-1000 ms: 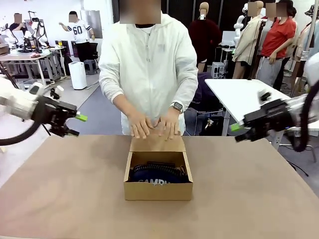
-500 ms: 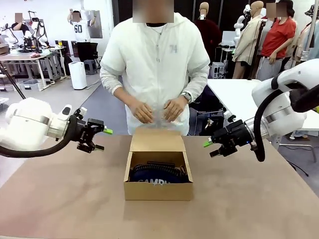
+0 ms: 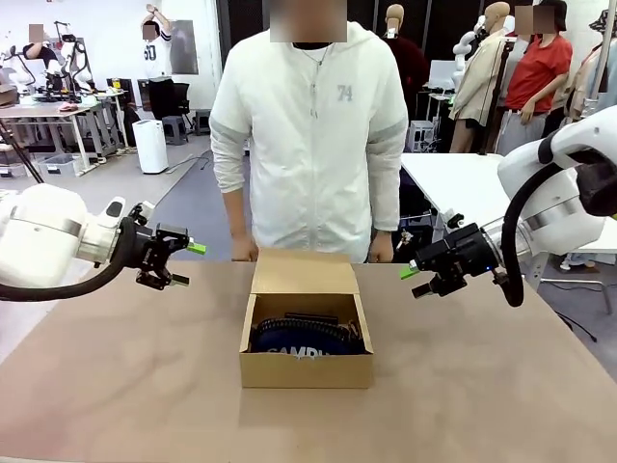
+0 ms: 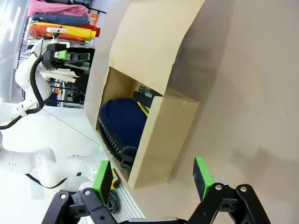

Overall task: Pack the items into the box.
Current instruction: Close the Mailer Box.

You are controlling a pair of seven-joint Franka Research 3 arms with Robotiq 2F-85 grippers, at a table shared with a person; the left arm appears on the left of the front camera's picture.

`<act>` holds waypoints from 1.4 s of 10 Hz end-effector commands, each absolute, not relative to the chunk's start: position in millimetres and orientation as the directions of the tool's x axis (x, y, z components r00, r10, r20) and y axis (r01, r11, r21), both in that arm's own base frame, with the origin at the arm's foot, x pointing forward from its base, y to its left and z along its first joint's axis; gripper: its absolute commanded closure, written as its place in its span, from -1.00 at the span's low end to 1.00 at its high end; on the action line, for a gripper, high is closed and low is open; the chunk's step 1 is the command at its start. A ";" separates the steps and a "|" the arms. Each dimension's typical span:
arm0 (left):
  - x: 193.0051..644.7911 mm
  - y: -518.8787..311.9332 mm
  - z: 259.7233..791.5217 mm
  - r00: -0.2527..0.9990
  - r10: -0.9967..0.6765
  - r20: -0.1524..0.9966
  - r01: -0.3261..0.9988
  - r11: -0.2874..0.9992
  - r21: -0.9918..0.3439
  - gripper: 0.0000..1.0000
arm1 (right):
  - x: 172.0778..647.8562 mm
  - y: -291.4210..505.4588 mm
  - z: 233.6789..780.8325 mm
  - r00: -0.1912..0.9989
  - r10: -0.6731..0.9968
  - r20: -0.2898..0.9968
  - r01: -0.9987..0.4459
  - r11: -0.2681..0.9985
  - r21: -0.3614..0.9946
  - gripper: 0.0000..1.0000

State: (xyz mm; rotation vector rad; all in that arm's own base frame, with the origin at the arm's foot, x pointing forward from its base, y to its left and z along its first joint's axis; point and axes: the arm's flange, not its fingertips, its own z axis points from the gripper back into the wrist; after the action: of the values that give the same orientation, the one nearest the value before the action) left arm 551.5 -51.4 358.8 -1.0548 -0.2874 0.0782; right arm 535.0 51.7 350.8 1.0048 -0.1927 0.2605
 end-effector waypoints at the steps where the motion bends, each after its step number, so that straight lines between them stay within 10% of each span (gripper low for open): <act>1: 582.8 -60.8 342.5 0.971 0.219 0.093 -0.030 0.501 -0.865 -1.00 | 561.6 55.0 341.1 0.972 0.024 0.235 -0.218 0.480 0.850 -0.83; 14: 661.1 -181.5 263.4 0.990 -0.002 0.143 0.141 0.188 -0.972 -1.00 | 682.7 147.9 256.9 0.983 0.093 -0.157 0.143 0.148 0.979 -0.83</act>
State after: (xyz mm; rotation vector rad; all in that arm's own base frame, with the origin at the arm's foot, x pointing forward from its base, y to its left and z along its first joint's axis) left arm 655.3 -184.1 261.8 -1.3646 -0.1148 -0.0687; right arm 673.2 147.6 251.2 1.3894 0.1690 -0.0224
